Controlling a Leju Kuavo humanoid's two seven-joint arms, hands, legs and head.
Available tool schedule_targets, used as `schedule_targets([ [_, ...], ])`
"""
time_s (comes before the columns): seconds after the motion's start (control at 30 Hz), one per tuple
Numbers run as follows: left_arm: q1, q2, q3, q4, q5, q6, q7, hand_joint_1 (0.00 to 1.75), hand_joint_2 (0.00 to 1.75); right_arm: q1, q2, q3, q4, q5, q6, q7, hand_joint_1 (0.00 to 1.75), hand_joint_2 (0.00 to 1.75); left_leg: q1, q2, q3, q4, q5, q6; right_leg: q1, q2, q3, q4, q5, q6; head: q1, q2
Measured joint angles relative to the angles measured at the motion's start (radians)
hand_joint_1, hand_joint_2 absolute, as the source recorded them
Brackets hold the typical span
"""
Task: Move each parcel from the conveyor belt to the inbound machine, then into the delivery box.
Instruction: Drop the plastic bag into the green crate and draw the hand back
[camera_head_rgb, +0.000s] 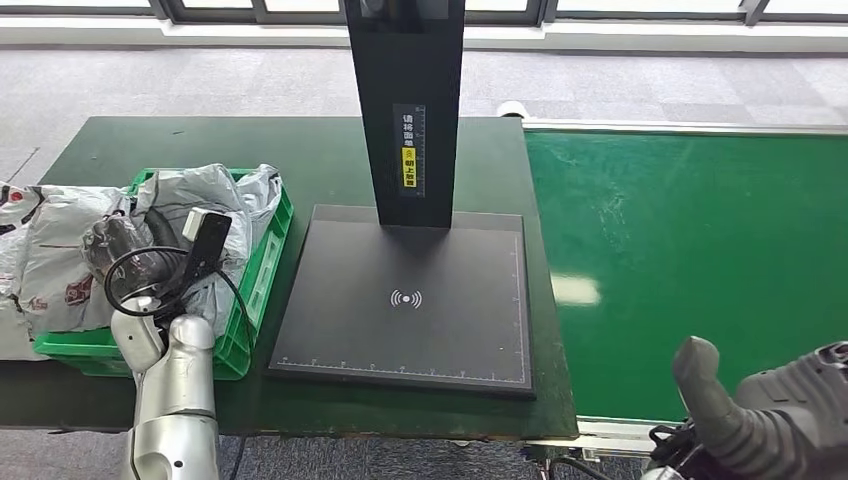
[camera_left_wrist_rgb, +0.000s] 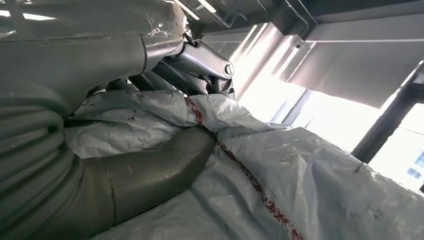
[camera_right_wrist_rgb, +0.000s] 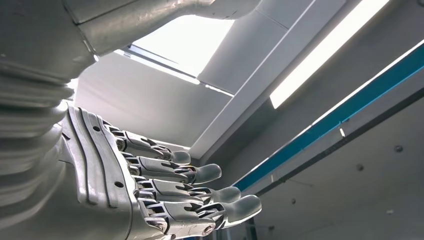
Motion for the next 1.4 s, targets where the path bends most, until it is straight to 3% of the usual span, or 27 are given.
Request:
schedule_targets([
  [0.03,0.0,0.0,0.009,0.002,-0.006,0.0,0.003,1.39,1.75,0.0,0.0,0.001,0.002,-0.001,0.0,0.0,0.0,1.75,0.0,0.0,0.0,0.0,0.0,0.0,0.0,0.0,0.0,0.0,0.0,0.0,0.0,0.0],
  [0.13,-0.003,0.001,0.03,0.016,-0.023,0.0,0.02,0.17,1.75,-0.001,0.0,0.001,0.009,-0.002,0.0,0.0,0.0,1.75,0.0,0.0,0.0,0.0,0.0,0.0,0.0,0.0,0.0,0.0,0.0,0.0,0.0,0.0],
  [0.17,-0.005,0.002,0.036,0.022,-0.027,0.0,0.025,0.0,1.75,-0.002,0.0,0.002,0.011,-0.002,0.0,-0.001,0.0,1.75,0.0,0.0,0.0,0.0,0.0,0.0,0.0,0.0,0.0,0.0,0.0,0.0,0.0,0.0],
  [0.6,-0.019,0.009,0.064,0.069,-0.04,0.0,0.039,0.0,1.75,-0.004,0.0,0.005,0.028,0.0,0.0,-0.003,0.0,1.75,0.0,0.0,0.0,0.0,0.0,0.0,0.0,-0.001,0.0,0.0,0.0,0.0,0.0,0.0],
  [0.73,-0.021,0.01,0.065,0.077,-0.039,0.0,0.032,0.0,0.0,-0.004,0.0,0.006,0.03,0.0,0.0,-0.003,0.0,1.75,0.0,0.0,0.0,0.0,0.0,0.0,0.0,-0.001,0.0,0.0,0.0,0.0,0.0,0.0],
  [0.9,-0.021,0.008,0.07,0.08,-0.002,0.0,-0.019,0.0,0.0,-0.004,0.0,0.006,0.035,0.0,0.0,-0.003,0.0,1.75,0.0,0.0,0.0,0.0,0.0,0.0,0.0,-0.001,0.001,0.0,0.0,0.0,0.0,0.0],
  [0.97,-0.018,0.001,0.086,0.051,0.091,0.0,-0.128,0.0,0.0,-0.004,0.0,0.006,0.037,0.0,0.0,-0.003,0.0,1.75,0.0,-0.001,0.0,0.0,0.0,0.0,0.0,-0.001,0.0,0.0,0.0,0.0,0.0,0.0],
  [1.07,-0.014,-0.017,0.127,-0.039,0.395,0.002,-0.379,0.0,0.0,-0.005,0.0,0.006,0.042,0.0,0.0,-0.003,0.0,1.75,0.0,0.0,-0.001,0.0,0.0,0.0,0.0,-0.001,0.0,0.0,0.0,0.0,0.0,0.0],
  [1.13,0.002,-0.03,0.139,-0.114,0.607,0.003,-0.459,0.0,0.0,-0.006,0.0,0.006,0.047,-0.002,0.0,-0.003,0.0,1.75,0.0,0.0,0.0,0.0,-0.001,-0.001,0.0,0.0,0.0,0.0,0.0,0.0,0.0,0.0],
  [1.23,0.053,-0.043,0.125,-0.214,0.826,0.002,-0.477,0.0,0.0,-0.007,0.0,0.006,0.057,-0.008,0.0,-0.003,0.0,1.75,0.0,0.0,0.001,0.0,-0.001,-0.001,0.0,0.0,0.0,0.0,-0.002,-0.001,0.0,0.0],
  [1.4,0.13,-0.058,0.023,-0.325,0.97,0.001,-0.481,0.0,0.0,-0.009,0.0,0.005,0.066,-0.01,0.0,-0.003,0.0,1.75,0.0,-0.003,0.0,0.0,-0.001,-0.001,0.001,-0.005,0.002,0.0,-0.003,-0.002,0.0,0.0],
])
